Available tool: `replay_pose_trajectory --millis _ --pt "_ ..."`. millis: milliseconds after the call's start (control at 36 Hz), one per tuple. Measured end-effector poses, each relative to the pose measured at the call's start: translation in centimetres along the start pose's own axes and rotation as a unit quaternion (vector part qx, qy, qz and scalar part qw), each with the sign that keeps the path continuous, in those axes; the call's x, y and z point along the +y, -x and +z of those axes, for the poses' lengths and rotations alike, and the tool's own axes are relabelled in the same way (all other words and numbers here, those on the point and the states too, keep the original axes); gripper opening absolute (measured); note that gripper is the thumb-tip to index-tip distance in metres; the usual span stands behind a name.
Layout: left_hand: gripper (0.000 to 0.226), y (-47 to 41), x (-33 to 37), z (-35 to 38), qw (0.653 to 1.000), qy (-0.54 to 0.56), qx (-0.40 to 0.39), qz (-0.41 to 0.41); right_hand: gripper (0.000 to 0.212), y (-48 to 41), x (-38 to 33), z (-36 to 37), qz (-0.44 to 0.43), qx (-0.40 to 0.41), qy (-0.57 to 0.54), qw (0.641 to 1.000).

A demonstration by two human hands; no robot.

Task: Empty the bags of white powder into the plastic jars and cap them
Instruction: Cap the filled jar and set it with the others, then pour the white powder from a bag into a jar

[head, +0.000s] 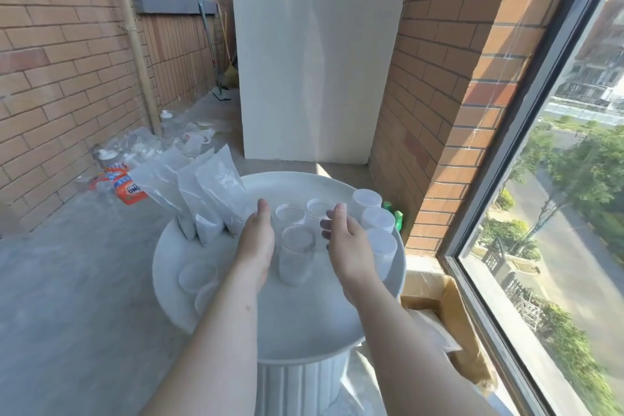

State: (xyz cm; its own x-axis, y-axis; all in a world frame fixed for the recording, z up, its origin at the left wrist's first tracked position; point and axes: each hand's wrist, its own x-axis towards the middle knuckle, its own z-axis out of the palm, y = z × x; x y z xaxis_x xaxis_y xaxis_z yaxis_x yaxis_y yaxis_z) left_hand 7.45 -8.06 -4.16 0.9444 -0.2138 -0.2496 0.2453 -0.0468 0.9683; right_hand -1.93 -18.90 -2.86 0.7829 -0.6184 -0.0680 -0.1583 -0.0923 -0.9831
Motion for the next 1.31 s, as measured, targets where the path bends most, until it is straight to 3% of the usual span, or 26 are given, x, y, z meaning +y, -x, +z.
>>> replay_pose_trajectory --millis 139,306,417,667,972,1111,1194,1306 --pt "0.069 -0.4 -0.6 0.7 0.999 0.026 -0.029 -0.019 0.072 -1.1 0.5 0.5 0.045 -0.017 -0.045 0.998" --pt "0.058 -1.2 -1.0 1.3 0.998 0.057 -0.025 -0.01 0.072 -1.8 0.5 1.0 0.066 -0.052 -0.069 0.994" --pt "0.061 -1.2 -0.9 0.9 0.999 0.026 -0.029 -0.017 0.058 -1.6 0.3 1.1 0.064 -0.056 -0.066 0.994" --pt "0.067 1.2 0.8 -0.9 0.988 -0.095 -0.077 -0.091 0.07 -0.4 -0.3 0.2 0.089 -0.068 -0.014 0.994" --pt "0.081 4.5 1.2 -3.3 0.977 -0.105 -0.079 -0.166 0.078 2.5 -0.4 -0.2 0.107 -0.118 0.026 0.987" --pt "0.079 4.0 1.2 -4.1 0.987 -0.137 0.024 -0.078 0.045 2.1 -1.1 0.0 -0.04 -0.035 0.152 0.987" --pt "0.075 3.2 1.3 -4.6 0.992 -0.107 0.062 -0.028 0.027 0.5 -1.2 -0.7 -0.128 0.007 0.283 0.95" --pt "0.073 2.3 1.7 -5.1 0.994 -0.039 0.104 -0.008 0.045 -1.8 -1.4 -1.2 -0.161 0.006 0.441 0.883"
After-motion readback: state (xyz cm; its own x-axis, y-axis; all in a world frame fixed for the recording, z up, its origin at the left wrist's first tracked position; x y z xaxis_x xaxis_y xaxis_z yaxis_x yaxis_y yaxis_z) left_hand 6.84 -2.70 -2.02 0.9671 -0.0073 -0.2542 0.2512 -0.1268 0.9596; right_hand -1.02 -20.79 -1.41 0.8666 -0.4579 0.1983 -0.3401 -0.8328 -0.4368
